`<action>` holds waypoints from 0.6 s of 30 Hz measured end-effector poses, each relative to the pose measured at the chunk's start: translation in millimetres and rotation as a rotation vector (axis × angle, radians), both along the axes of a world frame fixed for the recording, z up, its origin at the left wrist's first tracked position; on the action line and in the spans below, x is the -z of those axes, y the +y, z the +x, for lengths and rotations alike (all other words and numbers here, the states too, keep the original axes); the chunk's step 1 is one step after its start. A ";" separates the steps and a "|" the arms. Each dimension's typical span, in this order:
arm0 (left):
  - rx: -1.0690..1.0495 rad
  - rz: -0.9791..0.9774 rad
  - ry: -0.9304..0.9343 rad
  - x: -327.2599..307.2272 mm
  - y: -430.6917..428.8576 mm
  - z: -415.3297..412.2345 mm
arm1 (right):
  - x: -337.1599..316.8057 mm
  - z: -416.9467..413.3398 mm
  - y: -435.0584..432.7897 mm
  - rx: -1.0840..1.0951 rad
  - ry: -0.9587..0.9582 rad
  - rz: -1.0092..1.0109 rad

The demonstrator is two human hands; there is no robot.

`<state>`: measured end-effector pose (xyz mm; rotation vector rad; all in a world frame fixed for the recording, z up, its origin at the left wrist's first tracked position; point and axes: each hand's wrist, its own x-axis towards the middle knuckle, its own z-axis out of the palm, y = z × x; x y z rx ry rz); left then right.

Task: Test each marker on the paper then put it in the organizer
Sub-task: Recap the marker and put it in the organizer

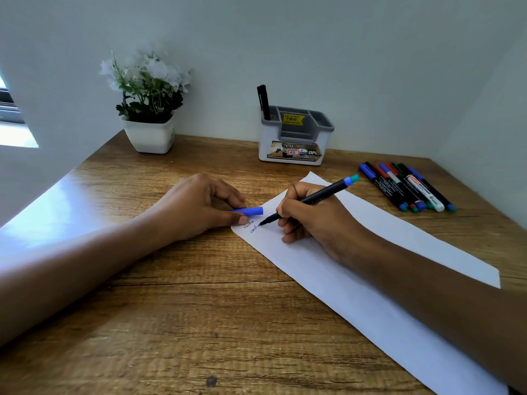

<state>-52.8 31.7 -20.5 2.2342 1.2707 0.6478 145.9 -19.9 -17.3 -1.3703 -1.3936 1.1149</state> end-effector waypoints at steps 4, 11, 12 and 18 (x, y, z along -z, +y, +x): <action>-0.001 0.002 0.003 -0.2 0.4 0.1 | -0.6 -0.9 -0.4 0.000 -0.008 -0.003; -0.018 -0.009 -0.025 1.9 1.2 -1.1 | -10.8 4.2 1.6 0.074 0.303 -0.034; -0.028 -0.018 -0.052 1.8 1.1 -1.3 | -13.5 5.2 2.3 0.077 0.303 -0.015; -0.081 -0.097 -0.355 -0.5 -1.9 -2.4 | -30.8 12.2 4.5 0.064 0.346 0.120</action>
